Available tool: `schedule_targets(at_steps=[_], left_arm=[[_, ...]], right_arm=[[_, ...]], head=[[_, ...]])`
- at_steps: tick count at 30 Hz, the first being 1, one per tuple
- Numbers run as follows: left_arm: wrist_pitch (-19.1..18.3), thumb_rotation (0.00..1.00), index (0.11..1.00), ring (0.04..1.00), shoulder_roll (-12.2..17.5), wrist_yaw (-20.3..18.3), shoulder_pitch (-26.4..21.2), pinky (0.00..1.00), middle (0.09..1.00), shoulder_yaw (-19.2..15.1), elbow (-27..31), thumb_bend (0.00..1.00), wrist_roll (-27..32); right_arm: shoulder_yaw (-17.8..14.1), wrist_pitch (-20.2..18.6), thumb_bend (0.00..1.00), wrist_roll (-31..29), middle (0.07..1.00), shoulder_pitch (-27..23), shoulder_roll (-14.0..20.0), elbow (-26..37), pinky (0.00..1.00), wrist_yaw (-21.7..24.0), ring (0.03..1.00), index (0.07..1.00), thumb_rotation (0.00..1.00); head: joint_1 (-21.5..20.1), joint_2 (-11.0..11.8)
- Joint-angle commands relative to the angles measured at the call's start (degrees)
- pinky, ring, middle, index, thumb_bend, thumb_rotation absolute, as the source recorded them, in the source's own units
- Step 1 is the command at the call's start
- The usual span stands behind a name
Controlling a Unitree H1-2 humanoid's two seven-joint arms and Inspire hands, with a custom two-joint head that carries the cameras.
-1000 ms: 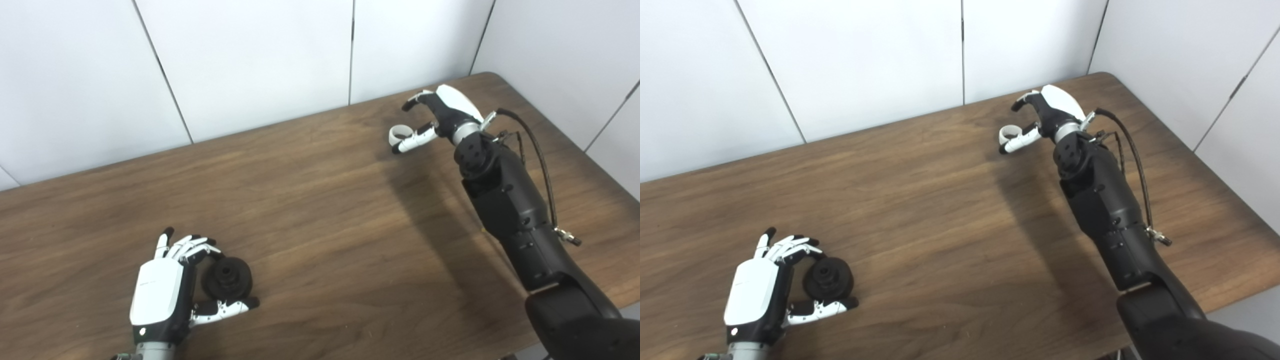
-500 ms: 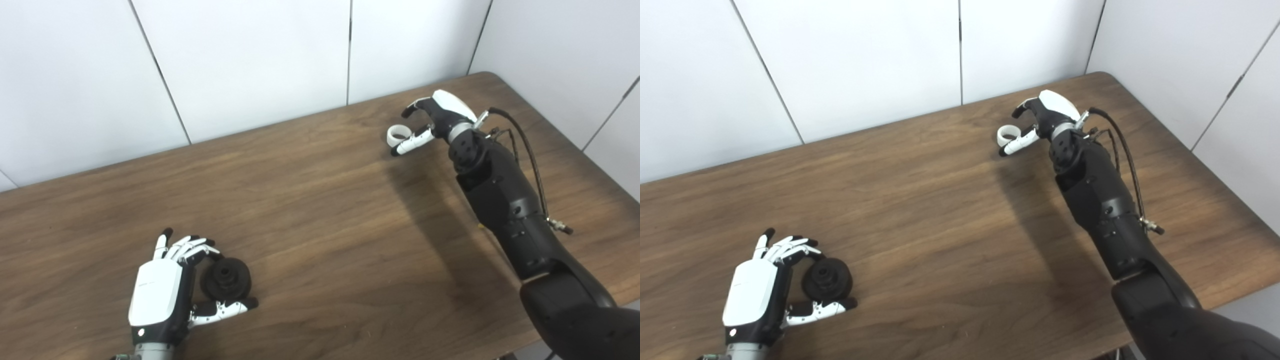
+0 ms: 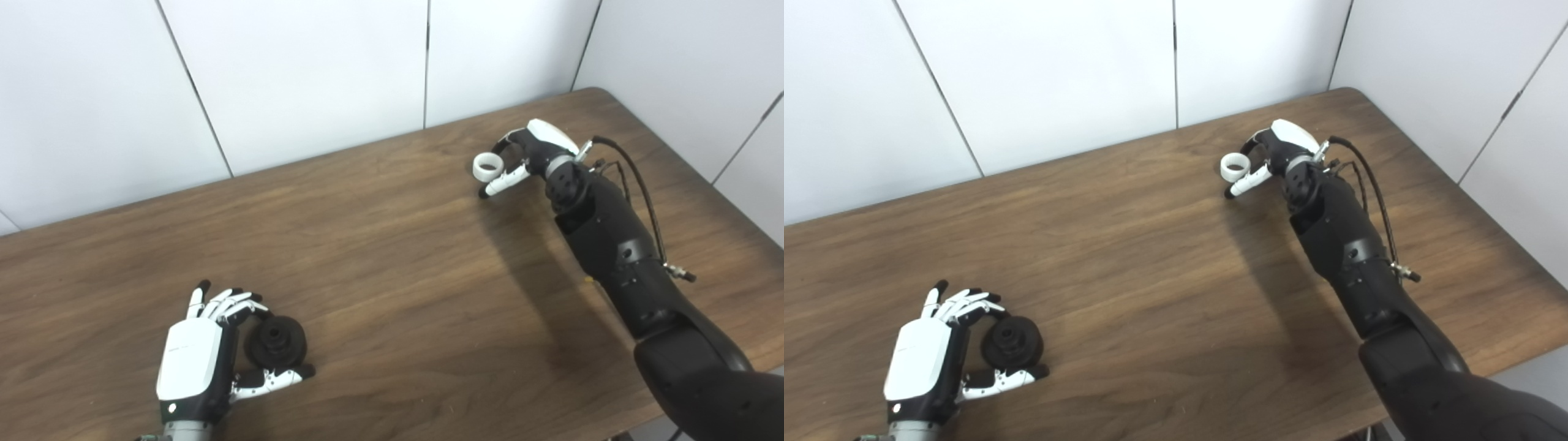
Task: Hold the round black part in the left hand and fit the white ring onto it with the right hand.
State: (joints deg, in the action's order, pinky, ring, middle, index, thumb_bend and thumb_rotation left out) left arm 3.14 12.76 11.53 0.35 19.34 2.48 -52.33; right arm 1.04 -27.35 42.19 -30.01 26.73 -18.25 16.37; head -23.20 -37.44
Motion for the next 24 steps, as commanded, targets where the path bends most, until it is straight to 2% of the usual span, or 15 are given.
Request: schedule_targets(at_steps=[1, 11, 24], left_arm=[[0.2, 0.05, 0.484, 0.841, 1.9, 1.9, 5.8, 1.00, 0.749, 0.5, -8.1, 0.52, -0.1], [0.6, 0.05, 0.484, 0.833, 1.7, 2.5, 5.8, 1.00, 0.747, 0.6, -8.2, 0.52, -0.2], [-0.8, 0.05, 0.484, 0.839, 1.4, 1.3, 5.8, 1.00, 0.743, 1.0, -7.3, 0.52, -0.5]], right_arm=[[-0.4, 0.5, 0.82, 0.3, 0.916, -4.0, 1.7, 1.1, 1.00, -1.5, 0.975, 0.715, 0.24], [-0.2, 0.4, 0.79, 0.8, 0.933, -3.9, 1.8, 0.8, 1.00, -1.1, 0.982, 0.697, 0.23], [0.6, 0.5, 0.82, -0.8, 0.908, -4.3, 1.8, 1.0, 1.00, -2.8, 0.973, 0.689, 0.25]], head=[[0.0, 0.0], [0.2, -0.1], [0.9, -0.3]])
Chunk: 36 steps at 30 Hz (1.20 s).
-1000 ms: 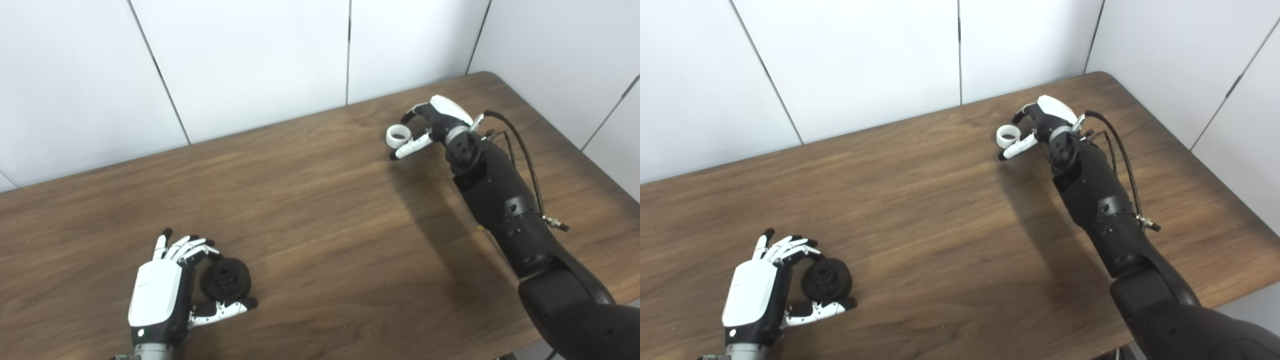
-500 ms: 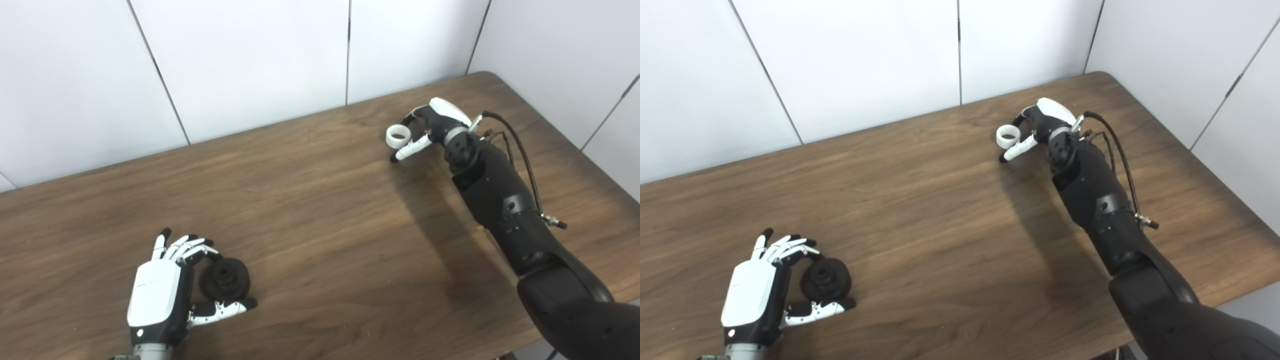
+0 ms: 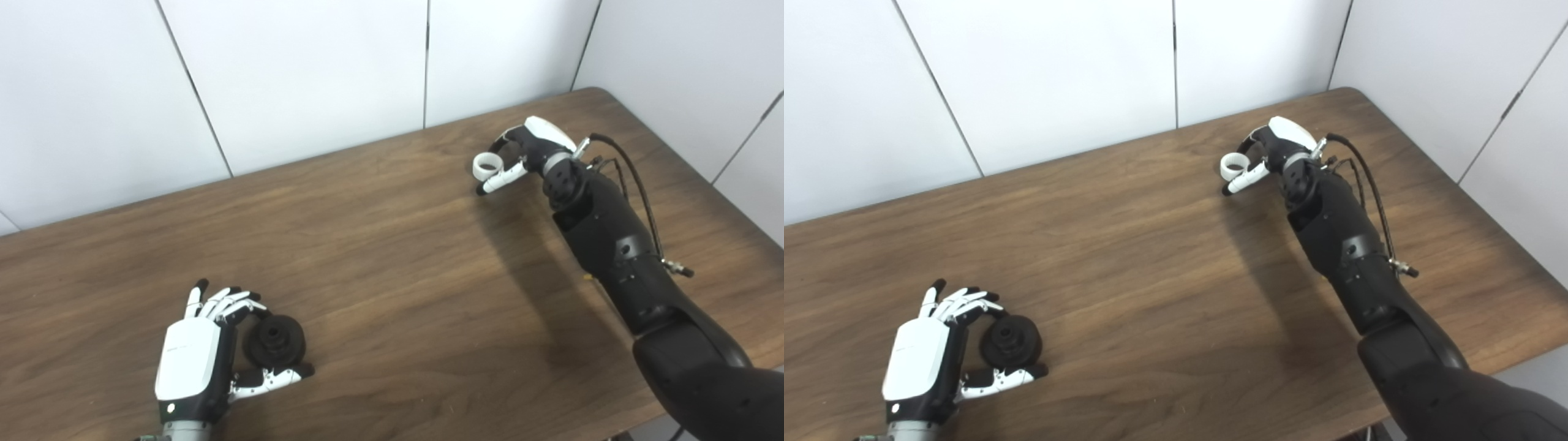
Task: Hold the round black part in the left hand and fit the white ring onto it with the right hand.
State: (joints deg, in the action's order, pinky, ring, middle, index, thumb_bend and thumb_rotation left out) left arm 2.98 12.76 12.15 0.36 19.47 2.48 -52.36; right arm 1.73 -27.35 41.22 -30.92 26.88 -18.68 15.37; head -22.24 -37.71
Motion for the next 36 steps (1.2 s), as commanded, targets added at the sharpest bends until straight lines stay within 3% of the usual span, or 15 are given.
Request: schedule_targets(at_steps=[1, 11, 18, 20, 22, 29, 36], left_arm=[[-0.7, 0.05, 0.484, 0.838, 1.4, 0.6, 5.8, 1.00, 0.744, 0.9, -7.3, 0.52, -0.6], [-0.3, 0.05, 0.484, 0.832, 1.3, 1.2, 6.0, 1.00, 0.739, 0.8, -7.3, 0.52, -0.5], [-0.5, 0.05, 0.484, 0.837, 1.2, 0.9, 6.1, 1.00, 0.741, 0.8, -6.9, 0.52, -0.4], [-0.6, 0.05, 0.484, 0.836, 1.2, 0.9, 6.1, 1.00, 0.740, 0.9, -6.9, 0.52, -0.5], [-0.7, 0.05, 0.484, 0.838, 1.2, 0.7, 6.2, 1.00, 0.742, 0.9, -6.6, 0.52, -0.6], [-1.0, 0.05, 0.484, 0.838, 1.1, 0.4, 6.3, 1.00, 0.742, 0.8, -6.1, 0.52, -0.7], [-0.8, 0.05, 0.484, 0.833, 0.9, 0.4, 6.3, 1.00, 0.740, 0.8, -5.9, 0.52, -1.1]], right_arm=[[-0.1, 0.5, 0.82, 0.2, 0.906, -3.4, 1.6, 1.4, 1.00, -1.8, 0.971, 0.688, 0.25], [0.3, 0.5, 0.80, 0.4, 0.898, -3.4, 1.4, 0.8, 1.00, -2.5, 0.970, 0.679, 0.23], [0.1, 0.6, 0.80, -1.7, 0.877, -2.9, 1.4, 0.7, 1.00, -5.0, 0.956, 0.616, 0.16], [0.3, 0.6, 0.58, -1.8, 0.874, -2.7, 1.5, 0.7, 1.00, -5.7, 0.955, 0.518, 0.15], [0.5, 0.6, 0.54, -1.7, 0.846, -2.4, 1.6, 0.8, 1.00, -6.5, 0.930, 0.495, 0.14], [2.0, 0.5, 0.52, 0.5, 0.761, -2.1, 2.6, 0.0, 1.00, -5.7, 0.863, 0.487, 0.13], [4.3, 0.5, 0.52, 0.6, 0.822, -1.7, 3.8, 0.4, 1.00, -4.6, 0.934, 0.487, 0.13]], head=[[-0.1, 0.0], [0.1, -0.1], [0.2, -0.3], [0.1, -0.3], [0.1, -0.3], [0.3, -0.4], [1.9, -0.8]])
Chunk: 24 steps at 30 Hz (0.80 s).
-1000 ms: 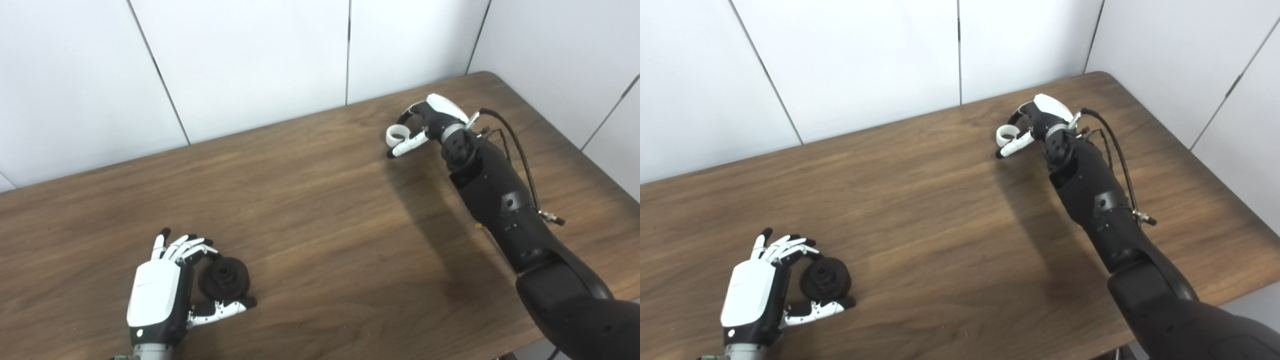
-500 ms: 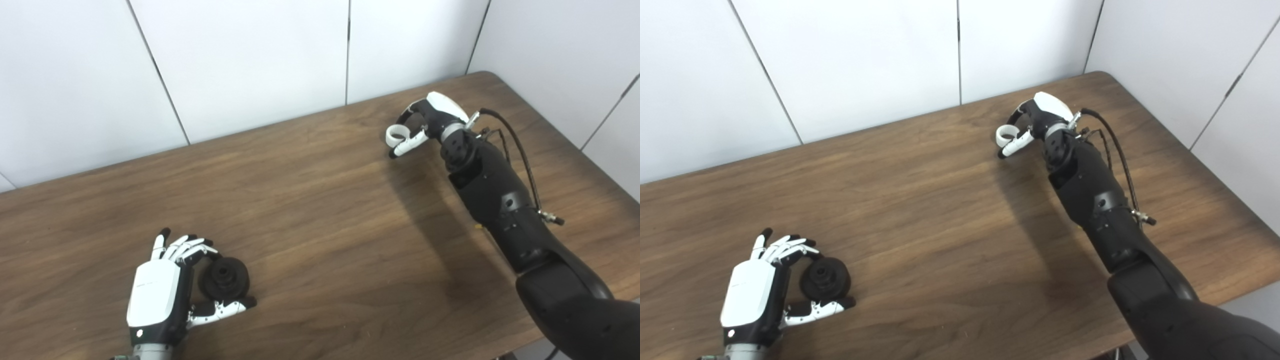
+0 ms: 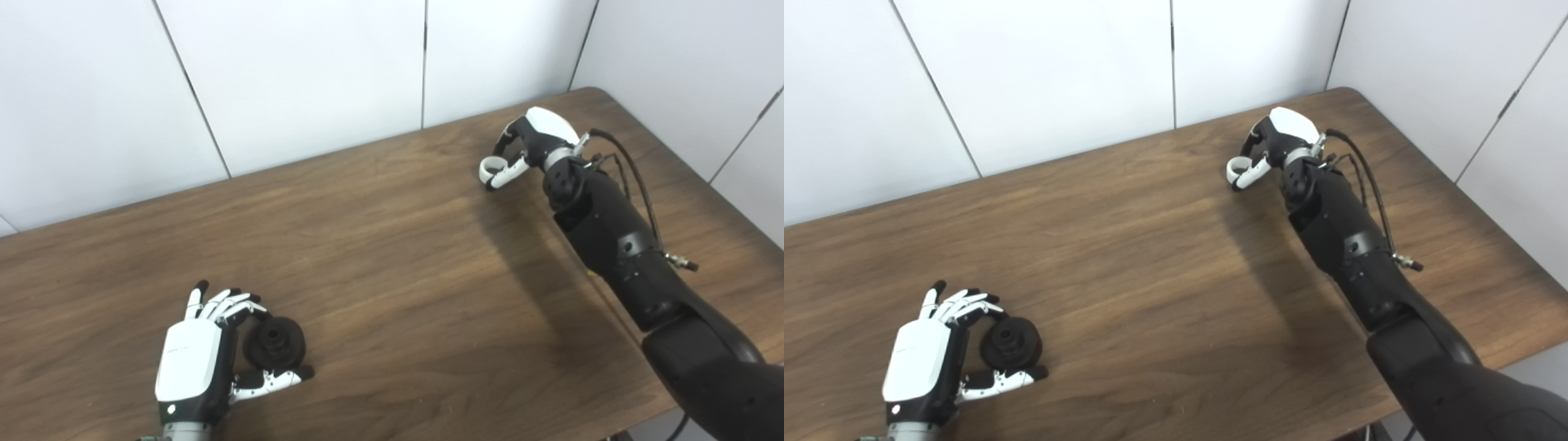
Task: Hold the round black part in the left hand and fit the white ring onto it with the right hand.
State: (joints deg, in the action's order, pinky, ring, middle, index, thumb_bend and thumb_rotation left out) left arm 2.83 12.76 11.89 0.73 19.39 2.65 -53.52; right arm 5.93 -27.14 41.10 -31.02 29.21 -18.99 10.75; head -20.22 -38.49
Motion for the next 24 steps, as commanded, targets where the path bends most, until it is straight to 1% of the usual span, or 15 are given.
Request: schedule_targets(at_steps=[1, 3, 4, 5, 7, 9, 10, 13, 14, 15, 16, 17, 21, 24], left_arm=[[-0.6, 0.05, 0.484, 0.833, 0.8, 0.7, 6.0, 1.00, 0.740, 0.9, -6.0, 0.52, 0.1], [-0.9, 0.05, 0.484, 0.827, 0.5, 0.7, 6.1, 1.00, 0.736, 1.0, -5.5, 0.52, -0.3], [-1.1, 0.05, 0.483, 0.824, 0.3, 0.6, 6.2, 1.00, 0.735, 1.1, -5.3, 0.52, -0.4], [-1.8, 0.05, 0.483, 0.822, 0.0, 0.2, 6.2, 1.00, 0.734, 1.1, -5.0, 0.52, -0.7], [-1.8, 0.05, 0.483, 0.820, -0.5, 0.3, 6.2, 1.00, 0.733, 1.3, -5.0, 0.52, -0.7], [-2.1, 0.05, 0.483, 0.819, -0.9, 0.4, 6.0, 1.00, 0.733, 1.7, -5.1, 0.52, -1.2], [-2.3, 0.05, 0.483, 0.824, -1.1, 0.3, 6.0, 1.00, 0.734, 1.9, -5.1, 0.52, -1.6], [-3.1, 0.05, 0.483, 0.837, -1.8, 0.2, 5.9, 1.00, 0.739, 2.5, -5.4, 0.52, -2.3], [-3.3, 0.05, 0.483, 0.840, -2.0, 0.3, 5.8, 1.00, 0.740, 2.6, -5.5, 0.52, -2.5], [-3.4, 0.05, 0.483, 0.841, -2.2, 0.5, 5.8, 1.00, 0.740, 2.8, -5.6, 0.52, -2.7], [-3.6, 0.05, 0.483, 0.841, -2.3, 0.7, 5.7, 1.00, 0.740, 3.0, -5.7, 0.52, -2.9], [-3.8, 0.05, 0.483, 0.842, -2.6, 0.8, 5.7, 1.00, 0.740, 3.1, -5.8, 0.52, -3.2], [-4.2, 0.06, 0.483, 0.845, -3.3, 1.3, 5.5, 1.00, 0.742, 3.7, -6.2, 0.52, -3.7], [-4.7, 0.06, 0.483, 0.848, -3.6, 1.3, 5.3, 1.00, 0.743, 4.1, -6.2, 0.53, -3.9]], right_arm=[[0.0, 0.3, 0.52, 0.6, 0.829, -1.4, 1.5, 1.0, 1.00, 0.1, 0.939, 0.487, 0.13], [-0.1, 0.3, 0.52, 0.2, 0.835, -1.0, 1.8, 2.0, 1.00, 0.2, 0.945, 0.487, 0.13], [0.0, 0.3, 0.52, -0.1, 0.828, -0.7, 2.0, 2.9, 1.00, 0.3, 0.945, 0.487, 0.13], [0.2, 0.6, 0.52, -0.4, 0.823, -0.3, 2.3, 4.0, 1.00, 0.5, 0.943, 0.487, 0.13], [0.7, 1.6, 0.52, -1.0, 0.811, 0.6, 3.0, 6.5, 1.00, 1.0, 0.944, 0.487, 0.13], [0.9, 3.0, 0.52, -1.7, 0.808, 1.5, 3.7, 8.7, 1.00, 1.1, 0.946, 0.487, 0.13], [1.0, 3.5, 0.52, -2.2, 0.805, 1.9, 3.8, 9.7, 1.00, 1.0, 0.939, 0.487, 0.13], [1.0, 4.5, 0.52, -3.1, 0.806, 3.0, 4.2, 12.9, 1.00, 1.3, 0.932, 0.487, 0.13], [1.2, 4.3, 0.52, -3.2, 0.808, 3.3, 4.3, 14.2, 1.00, 1.8, 0.934, 0.487, 0.13], [1.3, 4.0, 0.52, -3.2, 0.809, 3.6, 4.4, 15.6, 1.00, 2.3, 0.937, 0.487, 0.13], [1.4, 3.8, 0.52, -3.2, 0.809, 3.9, 4.4, 16.9, 1.00, 2.7, 0.939, 0.487, 0.13], [1.6, 3.7, 0.52, -3.2, 0.808, 4.2, 4.4, 18.2, 1.00, 3.2, 0.941, 0.486, 0.13], [2.3, 4.4, 0.52, -3.4, 0.807, 6.2, 4.0, 24.1, 1.00, 4.8, 0.933, 0.486, 0.13], [3.3, 4.6, 0.52, -3.3, 0.810, 7.3, 3.9, 27.5, 1.00, 6.3, 0.934, 0.486, 0.13]], head=[[-0.1, 0.0], [2.9, -0.9], [2.9, -0.9], [4.7, -1.4], [6.8, -1.8], [9.9, -2.2], [9.9, -2.2], [13.2, -2.5], [13.6, -2.6], [14.9, -2.9], [14.9, -2.9], [16.1, -3.2], [18.7, -3.8], [20.4, -4.4]])
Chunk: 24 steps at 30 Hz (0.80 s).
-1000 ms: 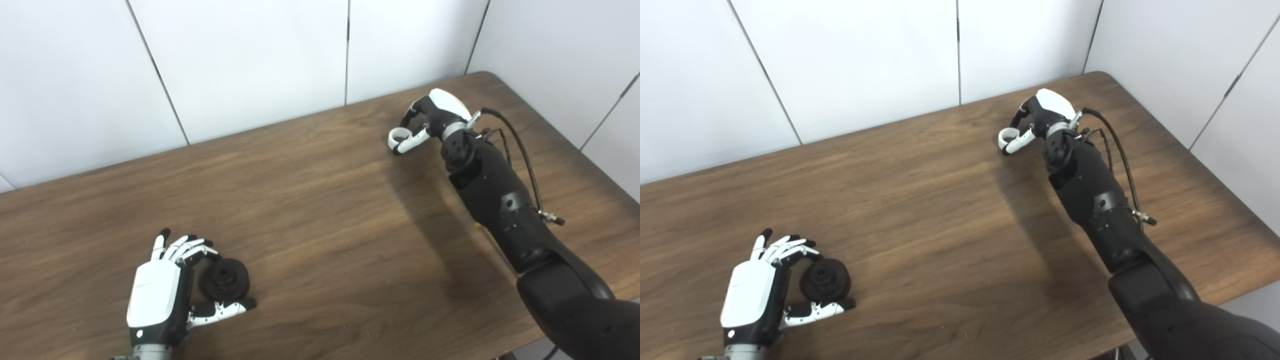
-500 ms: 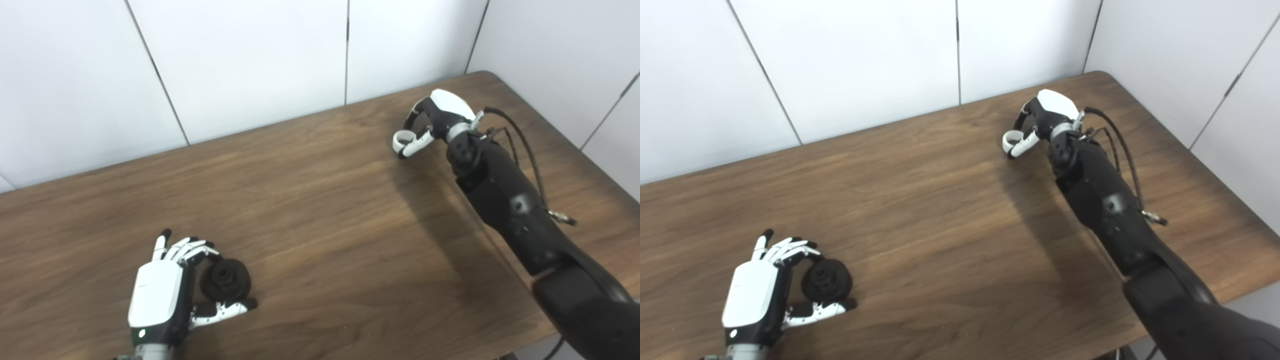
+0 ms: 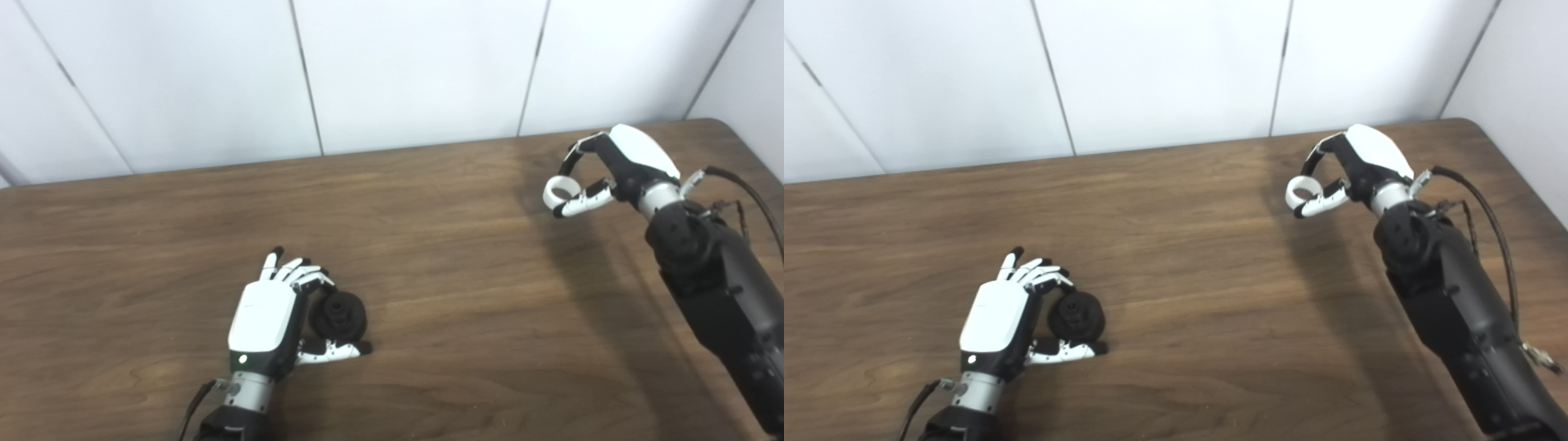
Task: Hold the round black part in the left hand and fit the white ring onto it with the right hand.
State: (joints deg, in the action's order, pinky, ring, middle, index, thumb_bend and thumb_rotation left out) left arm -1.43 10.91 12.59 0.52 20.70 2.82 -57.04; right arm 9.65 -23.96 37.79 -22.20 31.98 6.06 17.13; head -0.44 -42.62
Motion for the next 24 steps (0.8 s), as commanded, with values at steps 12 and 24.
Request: schedule_targets(at_steps=[12, 24], left_arm=[[-3.5, 0.06, 0.483, 0.862, -3.5, -1.1, 4.9, 1.00, 0.751, 4.2, -5.5, 0.53, -1.1], [-4.7, 0.06, 0.483, 0.862, -4.5, -1.0, 4.3, 1.00, 0.750, 5.4, -6.0, 0.53, -1.9]], right_arm=[[0.6, -1.5, 0.52, -0.2, 0.813, 1.9, -1.3, 16.0, 1.00, 6.5, 0.939, 0.485, 0.13], [1.1, -1.3, 0.52, 0.1, 0.817, 4.3, -3.6, 22.6, 1.00, 10.0, 0.936, 0.484, 0.13]], head=[[6.7, -2.7], [9.3, -3.4]])
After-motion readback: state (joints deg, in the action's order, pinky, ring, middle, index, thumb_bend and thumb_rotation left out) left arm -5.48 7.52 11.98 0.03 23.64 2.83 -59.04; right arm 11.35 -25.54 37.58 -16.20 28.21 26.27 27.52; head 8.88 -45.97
